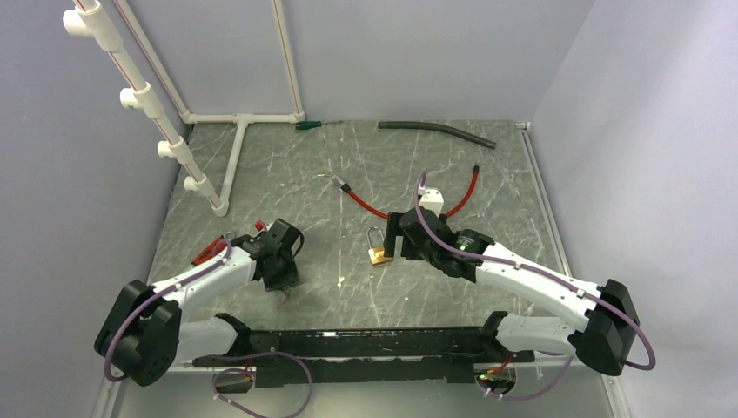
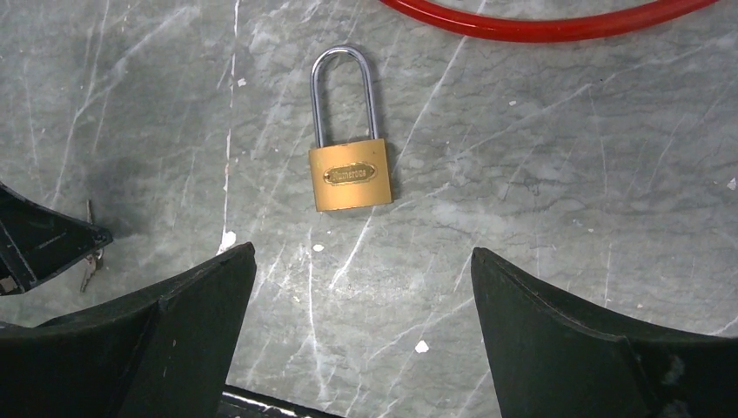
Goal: Unlock with the key
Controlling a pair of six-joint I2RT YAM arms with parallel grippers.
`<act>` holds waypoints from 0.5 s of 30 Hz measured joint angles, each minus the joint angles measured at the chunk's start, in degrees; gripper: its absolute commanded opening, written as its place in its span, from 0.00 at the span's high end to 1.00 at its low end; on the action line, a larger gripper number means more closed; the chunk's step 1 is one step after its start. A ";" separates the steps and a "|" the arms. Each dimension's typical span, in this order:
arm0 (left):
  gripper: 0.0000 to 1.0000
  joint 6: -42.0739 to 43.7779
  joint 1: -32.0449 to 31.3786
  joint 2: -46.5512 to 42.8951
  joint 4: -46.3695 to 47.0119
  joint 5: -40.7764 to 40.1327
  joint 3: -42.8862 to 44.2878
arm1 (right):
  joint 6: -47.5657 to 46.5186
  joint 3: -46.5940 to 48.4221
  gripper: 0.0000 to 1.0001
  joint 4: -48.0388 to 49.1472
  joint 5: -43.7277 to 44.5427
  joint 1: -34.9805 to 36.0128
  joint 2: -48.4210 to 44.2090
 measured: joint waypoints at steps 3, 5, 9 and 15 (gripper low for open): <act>0.80 0.22 0.04 0.35 0.24 0.02 0.00 | 0.00 0.00 0.05 0.07 0.02 0.00 0.13; 0.87 0.26 0.04 0.68 0.44 0.15 0.00 | 0.00 0.00 0.05 0.09 0.02 0.00 0.20; 1.00 1.81 0.13 0.87 0.81 1.29 0.39 | 0.00 0.00 0.06 0.09 0.02 0.00 0.22; 1.00 5.42 0.39 -0.24 1.79 3.28 -0.02 | 0.00 -0.94 0.07 1.09 -0.46 0.00 -0.11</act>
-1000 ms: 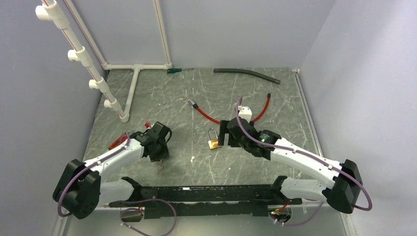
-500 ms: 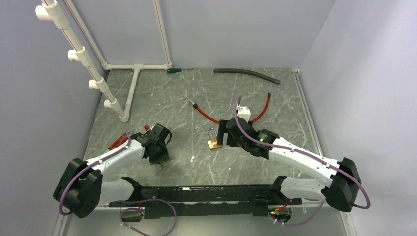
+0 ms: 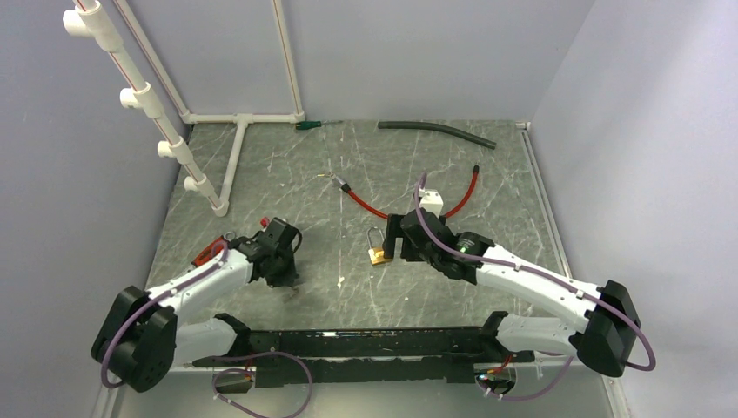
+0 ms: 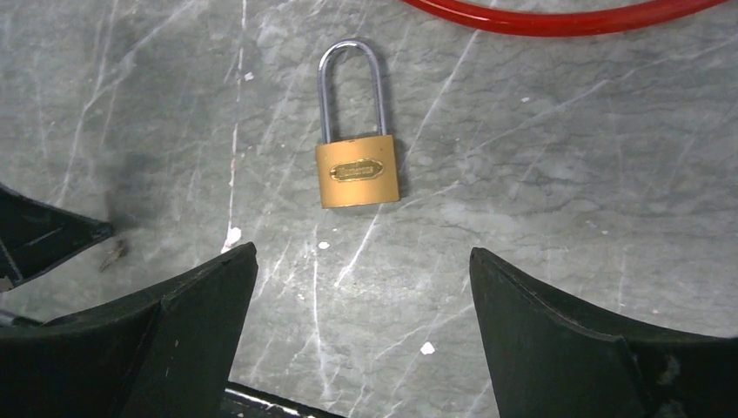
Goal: Unlock with the key
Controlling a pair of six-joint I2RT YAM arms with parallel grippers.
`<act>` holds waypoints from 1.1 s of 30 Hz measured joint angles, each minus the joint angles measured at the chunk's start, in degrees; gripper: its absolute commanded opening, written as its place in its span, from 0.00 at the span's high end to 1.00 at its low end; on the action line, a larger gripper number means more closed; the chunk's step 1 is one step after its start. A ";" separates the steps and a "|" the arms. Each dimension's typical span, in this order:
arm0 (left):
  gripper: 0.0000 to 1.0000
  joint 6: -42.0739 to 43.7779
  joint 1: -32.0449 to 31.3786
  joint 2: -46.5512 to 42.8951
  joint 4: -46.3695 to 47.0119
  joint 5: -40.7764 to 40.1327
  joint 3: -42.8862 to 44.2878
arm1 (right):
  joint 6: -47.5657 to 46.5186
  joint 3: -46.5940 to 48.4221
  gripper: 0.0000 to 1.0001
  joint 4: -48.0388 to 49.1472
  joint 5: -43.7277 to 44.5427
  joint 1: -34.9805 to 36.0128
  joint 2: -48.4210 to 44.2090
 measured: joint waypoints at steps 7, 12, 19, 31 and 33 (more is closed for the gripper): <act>1.00 3.19 -0.92 -8.24 8.83 10.49 -2.27 | -0.07 -3.50 0.09 5.49 -4.13 0.00 -2.89; 1.00 4.92 -0.94 -14.91 11.50 14.19 -2.45 | -0.07 -4.20 0.09 9.40 -6.32 0.00 -3.52; 1.00 5.57 -1.11 -17.07 12.07 14.86 -2.86 | -0.15 -5.29 0.10 11.76 -8.24 0.00 -3.52; 1.00 7.26 -1.60 -25.22 23.10 26.93 -7.69 | -1.88 -19.06 0.31 35.58 -24.96 -0.04 -10.60; 1.00 6.86 -1.64 -27.52 26.10 29.51 -8.07 | -1.66 -21.09 0.35 39.82 -27.12 -0.04 -13.00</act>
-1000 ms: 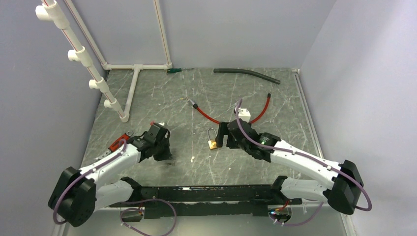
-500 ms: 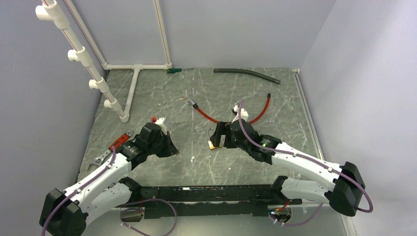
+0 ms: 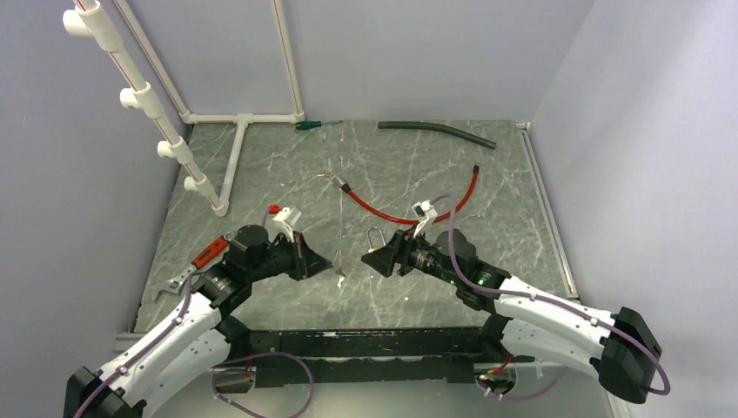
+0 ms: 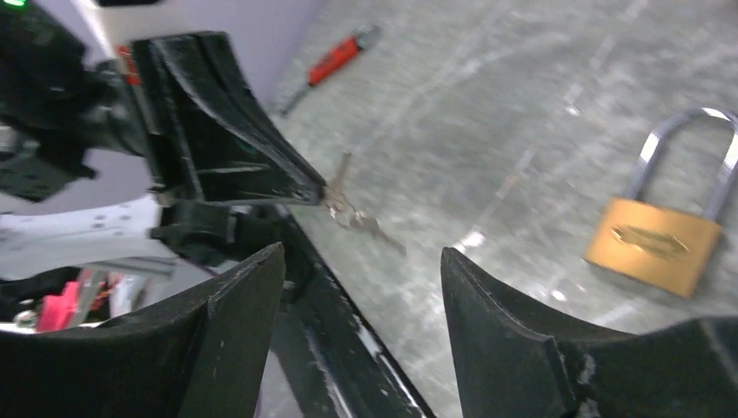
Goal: Unlock with the key
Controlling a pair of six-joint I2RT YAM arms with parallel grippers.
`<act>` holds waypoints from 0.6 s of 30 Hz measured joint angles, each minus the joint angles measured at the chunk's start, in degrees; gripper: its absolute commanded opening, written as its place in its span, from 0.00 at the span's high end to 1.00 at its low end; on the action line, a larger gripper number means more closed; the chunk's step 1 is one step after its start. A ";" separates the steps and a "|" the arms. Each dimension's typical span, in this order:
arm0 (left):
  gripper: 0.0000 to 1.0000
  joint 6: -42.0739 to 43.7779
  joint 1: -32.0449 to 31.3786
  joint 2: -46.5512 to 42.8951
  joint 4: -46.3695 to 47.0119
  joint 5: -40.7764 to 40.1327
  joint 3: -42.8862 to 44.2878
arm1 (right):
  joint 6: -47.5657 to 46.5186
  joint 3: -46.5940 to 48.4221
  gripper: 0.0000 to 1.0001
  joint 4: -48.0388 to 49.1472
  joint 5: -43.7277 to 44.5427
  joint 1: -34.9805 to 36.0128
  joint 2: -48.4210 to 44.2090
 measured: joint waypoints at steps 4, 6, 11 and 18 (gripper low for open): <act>1.00 -1.31 0.00 -2.40 5.62 4.31 -0.22 | 0.59 -1.14 0.43 8.92 -4.04 0.00 -1.84; 1.00 -2.03 0.00 -2.54 8.31 6.19 -0.22 | 0.96 -1.14 0.48 11.87 -5.46 0.00 -1.53; 1.00 -4.33 0.00 -2.51 13.44 8.92 -0.22 | 1.53 -1.14 0.56 16.59 -8.28 0.00 0.24; 1.00 -7.19 0.00 -2.56 20.26 10.14 -0.76 | 2.10 -1.22 0.60 20.83 -10.97 0.00 1.86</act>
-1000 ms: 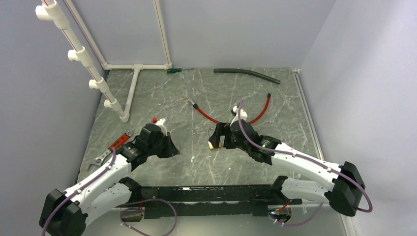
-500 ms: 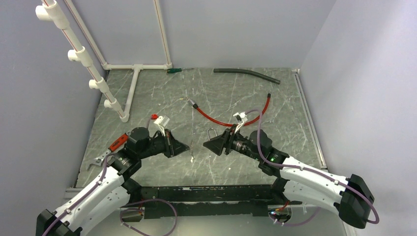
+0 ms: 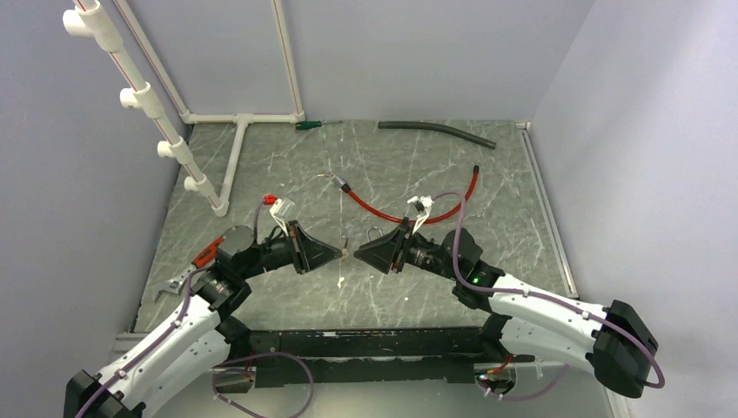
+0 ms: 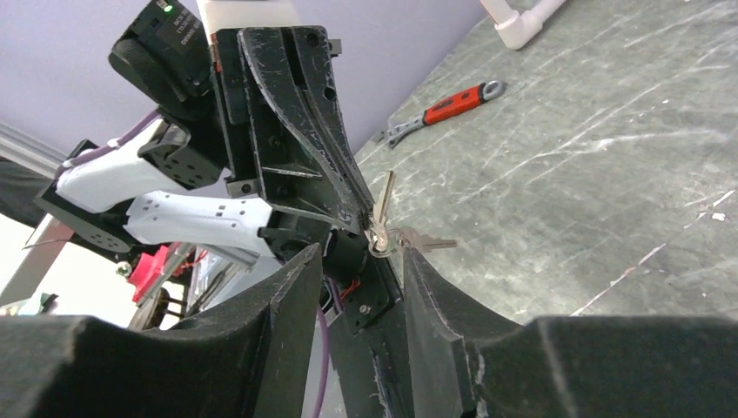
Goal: Unlock with the key
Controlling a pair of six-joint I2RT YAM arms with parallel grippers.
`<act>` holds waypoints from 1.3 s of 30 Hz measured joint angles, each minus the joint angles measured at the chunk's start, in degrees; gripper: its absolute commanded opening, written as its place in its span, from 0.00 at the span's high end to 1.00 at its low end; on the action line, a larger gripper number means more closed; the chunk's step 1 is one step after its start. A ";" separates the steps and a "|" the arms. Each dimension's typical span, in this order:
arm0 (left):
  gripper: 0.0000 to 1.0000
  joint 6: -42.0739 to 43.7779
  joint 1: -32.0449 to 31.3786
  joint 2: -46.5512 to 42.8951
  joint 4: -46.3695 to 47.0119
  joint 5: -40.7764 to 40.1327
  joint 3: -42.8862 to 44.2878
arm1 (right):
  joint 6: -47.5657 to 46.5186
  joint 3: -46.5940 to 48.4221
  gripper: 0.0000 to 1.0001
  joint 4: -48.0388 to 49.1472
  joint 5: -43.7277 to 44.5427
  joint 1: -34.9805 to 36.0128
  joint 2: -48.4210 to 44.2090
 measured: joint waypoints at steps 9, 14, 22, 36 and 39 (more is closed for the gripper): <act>1.00 -1.97 0.00 0.57 5.18 0.83 -2.32 | 1.01 0.00 0.66 2.56 -0.52 0.00 2.62; 1.00 -2.34 0.00 0.11 6.10 0.81 -2.36 | 1.66 0.02 0.67 4.09 -1.14 0.00 4.96; 1.00 -3.41 -0.02 0.00 7.85 0.79 -2.38 | 2.71 0.37 0.71 6.05 -2.43 0.11 7.91; 1.00 -5.01 -0.11 0.39 12.02 0.42 -5.20 | 2.75 2.23 0.90 7.54 -3.48 0.98 10.10; 1.00 -5.09 -0.11 0.33 12.39 0.07 -5.20 | 2.78 2.45 0.98 7.72 -3.48 0.98 10.16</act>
